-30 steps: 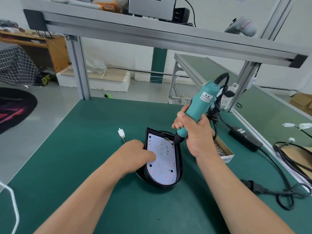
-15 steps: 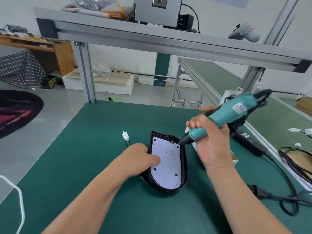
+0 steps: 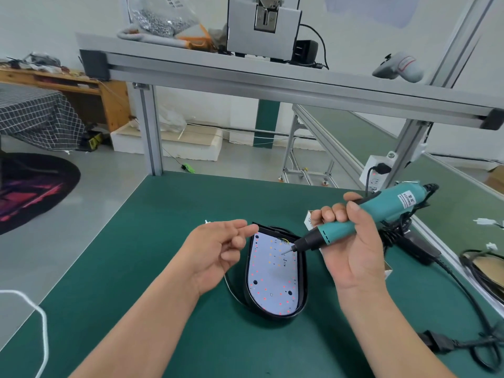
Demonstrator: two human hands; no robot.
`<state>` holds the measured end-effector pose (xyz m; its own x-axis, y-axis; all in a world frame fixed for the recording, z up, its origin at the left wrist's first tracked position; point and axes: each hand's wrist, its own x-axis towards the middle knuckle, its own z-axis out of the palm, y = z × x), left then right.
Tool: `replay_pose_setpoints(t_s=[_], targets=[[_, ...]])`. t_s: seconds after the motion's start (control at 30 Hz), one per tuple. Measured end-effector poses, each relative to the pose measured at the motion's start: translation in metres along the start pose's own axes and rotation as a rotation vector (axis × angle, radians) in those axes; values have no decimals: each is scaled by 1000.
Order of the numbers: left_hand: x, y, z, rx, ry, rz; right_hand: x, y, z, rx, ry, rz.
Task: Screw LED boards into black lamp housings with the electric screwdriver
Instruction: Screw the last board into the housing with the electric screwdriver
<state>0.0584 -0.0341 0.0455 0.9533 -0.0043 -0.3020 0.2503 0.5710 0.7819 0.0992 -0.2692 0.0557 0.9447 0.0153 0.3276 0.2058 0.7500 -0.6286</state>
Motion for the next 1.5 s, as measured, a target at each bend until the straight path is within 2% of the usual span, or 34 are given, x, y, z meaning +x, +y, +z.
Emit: replay_pose_setpoints(t_s=[0.27, 0.73, 1.5], targets=[[-9, -7, 6, 129, -262, 64, -6, -4, 11, 45, -1, -3], [-19, -11, 10, 312, -444, 111, -10, -21, 28, 147, 14, -56], [-20, -13, 10, 305, -414, 65, -14, -16, 33, 142, 20, -51]])
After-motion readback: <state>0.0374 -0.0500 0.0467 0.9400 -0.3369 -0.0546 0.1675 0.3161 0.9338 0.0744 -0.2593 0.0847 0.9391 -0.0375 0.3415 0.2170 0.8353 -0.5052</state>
